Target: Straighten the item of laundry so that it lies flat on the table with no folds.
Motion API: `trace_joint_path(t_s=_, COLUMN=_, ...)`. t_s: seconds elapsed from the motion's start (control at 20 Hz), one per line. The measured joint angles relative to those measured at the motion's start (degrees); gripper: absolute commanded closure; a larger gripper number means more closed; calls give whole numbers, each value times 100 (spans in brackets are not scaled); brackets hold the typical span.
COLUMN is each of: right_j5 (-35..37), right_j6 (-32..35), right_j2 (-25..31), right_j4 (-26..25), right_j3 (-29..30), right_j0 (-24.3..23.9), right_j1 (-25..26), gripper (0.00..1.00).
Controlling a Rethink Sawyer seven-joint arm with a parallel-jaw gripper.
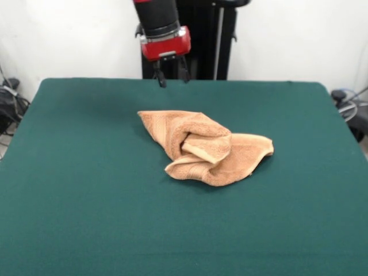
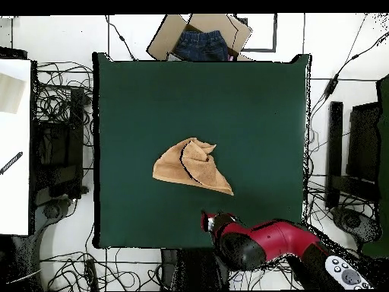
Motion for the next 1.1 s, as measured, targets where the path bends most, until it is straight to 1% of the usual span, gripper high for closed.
trace_joint_path(t_s=0.45, right_j5=0, right_j6=0, right_j2=81, right_j4=-1, right_j3=41, right_j0=309, right_j1=-63, gripper=0)
trace_joint_path(t_s=0.6, right_j5=-1, right_j6=0, right_j2=82, right_j4=0, right_j3=55, right_j0=598, right_j1=-142, gripper=0)
trace_joint_path(t_s=0.9, right_j5=-51, right_j6=0, right_j2=73, right_j4=0, right_j3=74, right_j0=1020, right_j1=-231, gripper=0)
trace_joint_path(t_s=0.95, right_j5=-102, right_j6=0, right_j2=41, right_j4=0, right_j3=79, right_j0=1187, right_j1=-283, gripper=0)
trace_joint_path(t_s=1.1, right_j5=-193, right_j6=0, right_j2=-36, right_j4=0, right_j3=83, right_j0=1403, right_j1=-352, gripper=0)
